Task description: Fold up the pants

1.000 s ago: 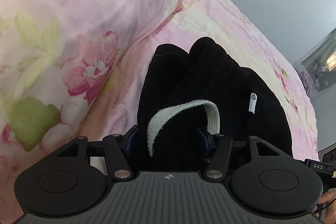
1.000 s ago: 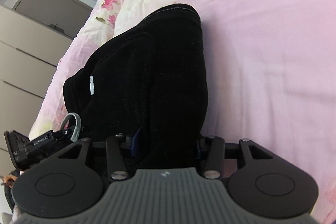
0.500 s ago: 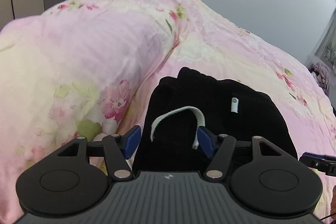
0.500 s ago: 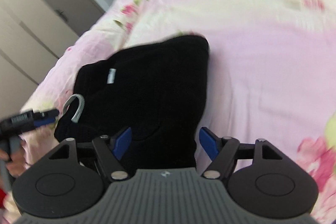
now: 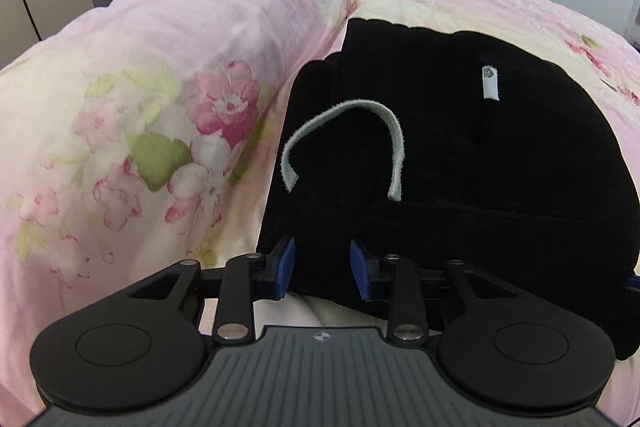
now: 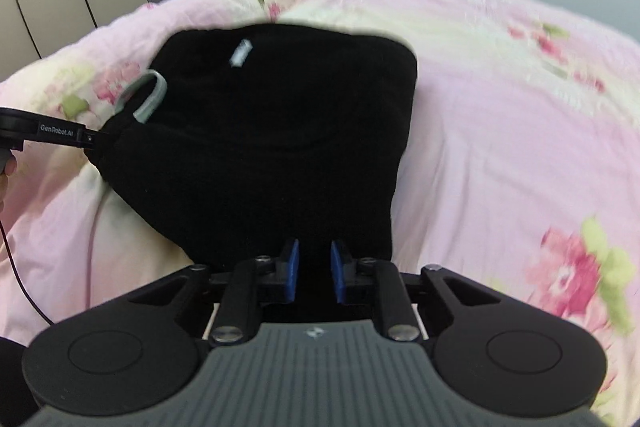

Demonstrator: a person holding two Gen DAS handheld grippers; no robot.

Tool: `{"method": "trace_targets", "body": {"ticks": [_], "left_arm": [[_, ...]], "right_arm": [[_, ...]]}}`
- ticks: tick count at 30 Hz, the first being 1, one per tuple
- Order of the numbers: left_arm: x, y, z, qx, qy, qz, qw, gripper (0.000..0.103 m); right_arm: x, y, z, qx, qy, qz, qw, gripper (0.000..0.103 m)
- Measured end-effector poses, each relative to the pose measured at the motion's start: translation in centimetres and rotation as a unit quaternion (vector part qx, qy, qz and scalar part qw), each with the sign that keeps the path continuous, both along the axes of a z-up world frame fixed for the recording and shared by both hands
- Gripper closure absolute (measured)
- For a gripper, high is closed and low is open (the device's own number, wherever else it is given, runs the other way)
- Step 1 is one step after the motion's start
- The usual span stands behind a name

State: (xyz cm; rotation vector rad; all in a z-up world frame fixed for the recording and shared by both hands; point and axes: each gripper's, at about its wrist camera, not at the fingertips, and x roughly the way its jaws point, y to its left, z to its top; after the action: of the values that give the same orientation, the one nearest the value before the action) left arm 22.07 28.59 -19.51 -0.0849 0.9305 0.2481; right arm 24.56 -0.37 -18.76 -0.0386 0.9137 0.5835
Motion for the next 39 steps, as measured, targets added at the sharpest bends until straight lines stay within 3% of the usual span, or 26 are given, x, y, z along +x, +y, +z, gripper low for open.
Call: {"method": "trace_targets", "body": {"ticks": [4, 9, 11, 13, 14, 15, 16, 17, 23, 27, 32, 39], "left_arm": [[-0.1, -0.6, 0.2, 0.021, -0.001, -0.004, 0.9998, 0.062], [-1.2, -3.2, 4.0, 0.076, -0.018, -0.010, 0.9969, 0.061], [-2.3, -4.8, 6.5, 0.089, -0.047, -0.019, 0.9947, 0.056], [-3.5, -6.5, 9.2, 0.103, -0.078, -0.027, 0.9913, 0.049], [-4.4, -7.5, 10.9, 0.110, -0.097, -0.031, 0.9887, 0.047], [-5.3, -8.3, 12.2, 0.117, -0.111, -0.036, 0.9863, 0.041], [-6.2, -9.1, 13.5, 0.127, -0.122, -0.038, 0.9837, 0.037], [-7.2, -10.0, 15.0, 0.137, -0.134, -0.039, 0.9807, 0.034], [-12.7, -14.5, 20.2, 0.158, -0.166, -0.050, 0.9721, 0.014], [-15.5, -17.0, 20.1, 0.140, -0.174, -0.038, 0.9739, 0.013], [-17.7, -18.0, 17.0, 0.113, -0.139, -0.024, 0.9835, 0.012], [-18.3, -18.5, 14.1, 0.125, -0.098, -0.003, 0.9873, 0.012]], "right_arm": [[0.7, 0.4, -0.7, -0.007, 0.004, 0.003, 1.000, 0.090], [0.0, -0.6, 3.1, -0.003, -0.024, 0.018, 1.000, 0.088], [-0.6, -1.5, 5.7, 0.003, -0.055, 0.019, 0.998, 0.079], [-1.4, -2.4, 8.5, 0.009, -0.083, 0.021, 0.996, 0.064], [-1.8, -2.8, 9.8, 0.013, -0.093, 0.024, 0.995, 0.062], [-2.4, -3.5, 11.2, 0.021, -0.106, 0.020, 0.994, 0.053], [-3.1, -4.2, 12.5, 0.030, -0.121, 0.011, 0.992, 0.036], [-3.9, -4.9, 13.7, 0.041, -0.137, 0.007, 0.990, 0.032], [-8.2, -7.7, 18.9, 0.066, -0.169, 0.005, 0.983, 0.027], [-11.8, -8.7, 20.3, 0.046, -0.183, 0.016, 0.982, 0.023], [-15.9, -9.9, 20.1, 0.026, -0.206, 0.018, 0.978, 0.022], [-18.7, -10.4, 18.0, 0.033, -0.203, 0.019, 0.979, 0.019]]}}
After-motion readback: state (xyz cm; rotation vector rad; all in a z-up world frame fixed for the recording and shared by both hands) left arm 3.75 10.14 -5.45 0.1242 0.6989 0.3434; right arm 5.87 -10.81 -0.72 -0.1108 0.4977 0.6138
